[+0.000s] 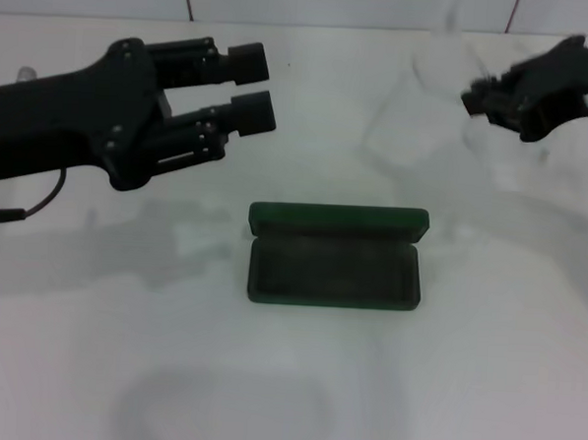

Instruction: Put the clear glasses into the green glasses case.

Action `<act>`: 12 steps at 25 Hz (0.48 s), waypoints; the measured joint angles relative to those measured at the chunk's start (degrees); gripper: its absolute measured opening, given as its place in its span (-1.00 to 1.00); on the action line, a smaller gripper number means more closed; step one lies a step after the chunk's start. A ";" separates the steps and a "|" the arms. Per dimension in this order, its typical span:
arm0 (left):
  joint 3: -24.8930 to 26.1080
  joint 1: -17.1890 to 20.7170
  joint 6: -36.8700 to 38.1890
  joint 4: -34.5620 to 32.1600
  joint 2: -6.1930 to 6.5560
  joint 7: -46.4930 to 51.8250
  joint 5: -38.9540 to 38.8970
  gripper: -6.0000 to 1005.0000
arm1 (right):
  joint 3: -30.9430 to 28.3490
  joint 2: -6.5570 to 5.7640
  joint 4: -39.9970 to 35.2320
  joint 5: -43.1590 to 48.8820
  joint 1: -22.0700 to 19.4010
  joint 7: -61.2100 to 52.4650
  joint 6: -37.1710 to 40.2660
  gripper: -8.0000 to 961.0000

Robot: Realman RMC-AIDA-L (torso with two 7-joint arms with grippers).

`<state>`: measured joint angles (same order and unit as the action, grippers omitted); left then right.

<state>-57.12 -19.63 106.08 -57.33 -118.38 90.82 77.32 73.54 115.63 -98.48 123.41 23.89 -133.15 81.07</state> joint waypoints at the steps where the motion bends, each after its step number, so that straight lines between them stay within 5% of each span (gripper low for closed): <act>1: 0.00 0.13 0.65 -0.01 -0.06 0.03 -0.58 -0.02 | -0.32 0.08 -2.09 -3.71 -1.85 2.57 0.36 -0.78; 7: 0.00 0.68 3.26 -0.06 -0.48 0.40 -3.14 -0.06 | 0.01 0.21 -1.61 -29.12 -8.85 24.21 4.64 -0.78; 12: -0.41 0.40 3.38 -0.10 -0.88 1.03 -4.33 -0.23 | 1.51 0.18 11.00 -43.45 -9.93 40.40 11.09 -0.78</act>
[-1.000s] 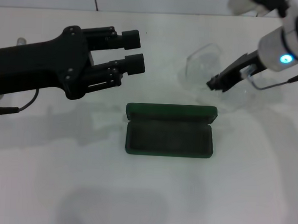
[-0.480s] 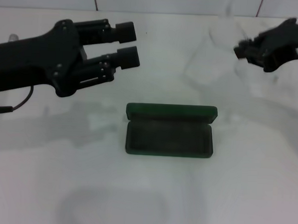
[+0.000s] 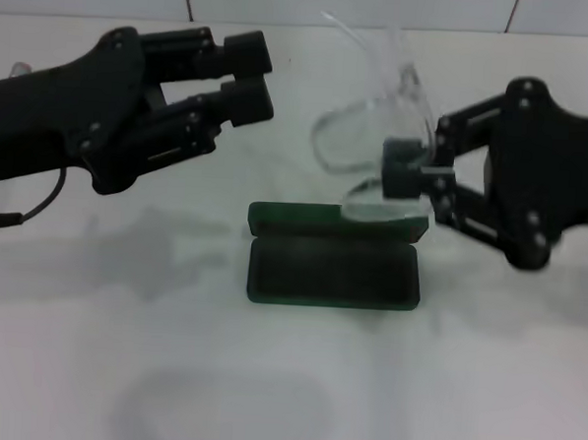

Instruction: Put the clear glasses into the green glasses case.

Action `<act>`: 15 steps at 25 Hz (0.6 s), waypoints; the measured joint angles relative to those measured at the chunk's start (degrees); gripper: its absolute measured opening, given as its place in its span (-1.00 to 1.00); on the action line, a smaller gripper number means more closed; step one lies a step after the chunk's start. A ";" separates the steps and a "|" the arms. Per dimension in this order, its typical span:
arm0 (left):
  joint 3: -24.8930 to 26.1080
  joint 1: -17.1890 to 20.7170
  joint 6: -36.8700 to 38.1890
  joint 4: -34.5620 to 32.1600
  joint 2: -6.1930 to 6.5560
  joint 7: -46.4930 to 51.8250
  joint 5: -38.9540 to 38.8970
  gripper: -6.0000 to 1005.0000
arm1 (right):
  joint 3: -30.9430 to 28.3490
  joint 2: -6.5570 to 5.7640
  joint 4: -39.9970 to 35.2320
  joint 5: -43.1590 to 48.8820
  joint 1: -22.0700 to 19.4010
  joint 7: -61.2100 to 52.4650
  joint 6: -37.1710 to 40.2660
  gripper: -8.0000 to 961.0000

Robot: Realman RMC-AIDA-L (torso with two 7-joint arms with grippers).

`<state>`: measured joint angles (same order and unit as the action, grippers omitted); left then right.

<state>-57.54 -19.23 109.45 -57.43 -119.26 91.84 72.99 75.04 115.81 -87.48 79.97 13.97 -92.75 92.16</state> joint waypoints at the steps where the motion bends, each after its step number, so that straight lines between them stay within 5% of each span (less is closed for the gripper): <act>1: -0.05 0.00 0.00 0.08 -0.10 0.00 -0.32 -0.23 | 0.14 -0.03 3.28 -2.23 0.35 2.66 1.42 -0.79; 8: -1.53 0.93 0.00 0.46 -0.32 -0.60 -6.20 -0.28 | 0.95 0.07 19.24 -8.02 4.17 11.42 6.25 -0.79; 15: -2.35 1.20 -0.03 0.56 -0.43 -0.72 -8.51 -0.38 | 3.17 0.26 26.80 -9.05 7.46 14.25 6.47 -0.79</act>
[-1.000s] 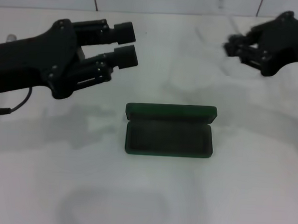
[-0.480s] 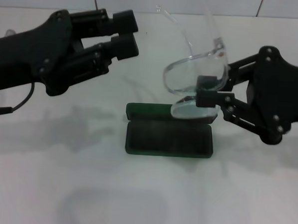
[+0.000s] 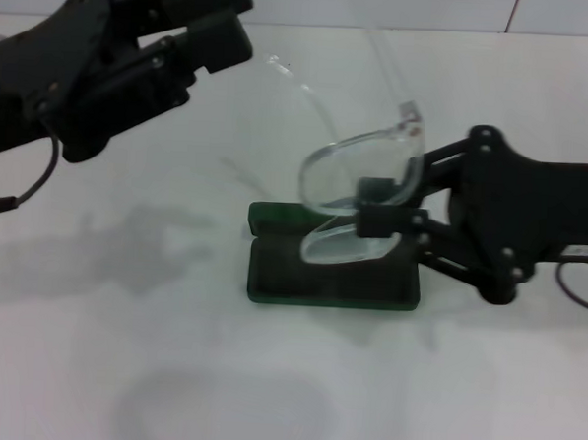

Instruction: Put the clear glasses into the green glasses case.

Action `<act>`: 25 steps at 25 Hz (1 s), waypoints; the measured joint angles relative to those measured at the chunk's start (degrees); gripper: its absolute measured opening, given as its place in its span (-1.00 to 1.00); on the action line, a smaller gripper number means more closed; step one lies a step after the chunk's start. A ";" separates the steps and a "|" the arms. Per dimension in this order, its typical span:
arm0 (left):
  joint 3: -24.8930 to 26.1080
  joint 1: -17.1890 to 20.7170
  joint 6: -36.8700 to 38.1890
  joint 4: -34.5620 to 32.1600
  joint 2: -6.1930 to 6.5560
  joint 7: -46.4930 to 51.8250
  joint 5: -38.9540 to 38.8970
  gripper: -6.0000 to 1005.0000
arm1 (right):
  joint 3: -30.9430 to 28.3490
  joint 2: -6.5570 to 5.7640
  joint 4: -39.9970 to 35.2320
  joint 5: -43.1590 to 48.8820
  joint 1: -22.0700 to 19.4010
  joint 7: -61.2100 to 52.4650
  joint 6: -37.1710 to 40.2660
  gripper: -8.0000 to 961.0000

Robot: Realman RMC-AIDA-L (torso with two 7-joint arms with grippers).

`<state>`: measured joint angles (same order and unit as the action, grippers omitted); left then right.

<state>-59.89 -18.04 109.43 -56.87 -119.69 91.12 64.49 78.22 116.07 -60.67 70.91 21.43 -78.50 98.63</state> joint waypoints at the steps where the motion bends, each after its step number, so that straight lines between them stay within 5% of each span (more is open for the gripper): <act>1: -0.41 -0.08 0.00 0.00 0.00 -0.16 -0.11 -0.40 | 0.54 0.03 1.39 -0.27 0.83 0.42 -0.10 -0.79; 11: -3.90 -1.53 -0.37 0.42 -0.01 -4.63 0.13 -0.55 | 4.51 0.12 13.03 -2.01 8.59 3.17 -1.63 -0.79; 19: -3.41 -1.89 -0.68 4.12 0.01 -8.77 0.27 -0.82 | 9.18 0.12 12.98 -2.29 9.72 3.19 -4.42 -0.79; 25: -3.71 -1.88 -2.67 4.58 0.05 -9.39 1.54 -0.82 | 10.79 0.13 12.80 -2.28 9.83 3.04 -5.08 -0.79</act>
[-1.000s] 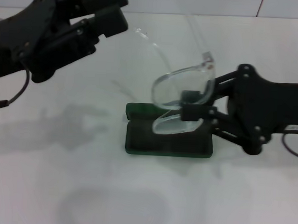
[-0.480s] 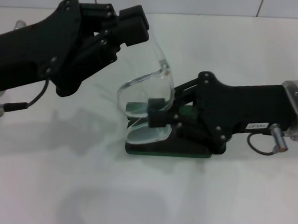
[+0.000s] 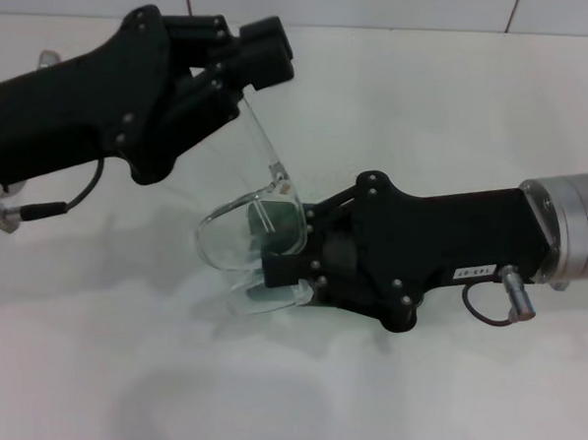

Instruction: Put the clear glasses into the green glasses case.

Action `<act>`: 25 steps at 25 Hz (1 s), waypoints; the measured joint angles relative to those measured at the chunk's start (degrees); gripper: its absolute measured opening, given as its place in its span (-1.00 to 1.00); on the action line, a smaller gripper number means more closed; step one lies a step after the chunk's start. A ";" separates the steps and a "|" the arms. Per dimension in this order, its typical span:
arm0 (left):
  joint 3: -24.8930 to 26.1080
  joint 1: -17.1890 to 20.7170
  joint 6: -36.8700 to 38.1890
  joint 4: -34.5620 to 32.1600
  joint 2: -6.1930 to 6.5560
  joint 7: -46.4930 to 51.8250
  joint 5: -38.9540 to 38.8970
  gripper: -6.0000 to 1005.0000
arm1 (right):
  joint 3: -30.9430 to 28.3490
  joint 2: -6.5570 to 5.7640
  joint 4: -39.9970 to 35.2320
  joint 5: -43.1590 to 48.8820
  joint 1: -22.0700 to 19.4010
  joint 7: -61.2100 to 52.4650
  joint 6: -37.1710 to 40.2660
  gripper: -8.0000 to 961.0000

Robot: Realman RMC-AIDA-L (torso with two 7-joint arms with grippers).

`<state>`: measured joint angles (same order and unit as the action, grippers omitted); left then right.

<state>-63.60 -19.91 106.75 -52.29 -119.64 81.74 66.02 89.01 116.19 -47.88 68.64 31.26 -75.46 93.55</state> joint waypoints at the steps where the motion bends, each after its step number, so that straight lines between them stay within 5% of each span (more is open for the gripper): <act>1: -0.02 0.04 -0.08 0.02 -0.01 -0.05 0.34 -0.82 | 0.16 0.00 -0.04 0.00 -0.02 -0.01 -0.22 -0.79; 25: 0.42 -0.18 -0.99 0.68 0.17 0.23 5.66 -0.82 | 0.38 0.00 -0.25 -0.70 -0.15 0.05 -0.07 -0.79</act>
<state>-63.19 -20.09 105.76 -51.61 -119.46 81.97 71.68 89.38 116.19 -48.13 67.94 31.11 -75.41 93.48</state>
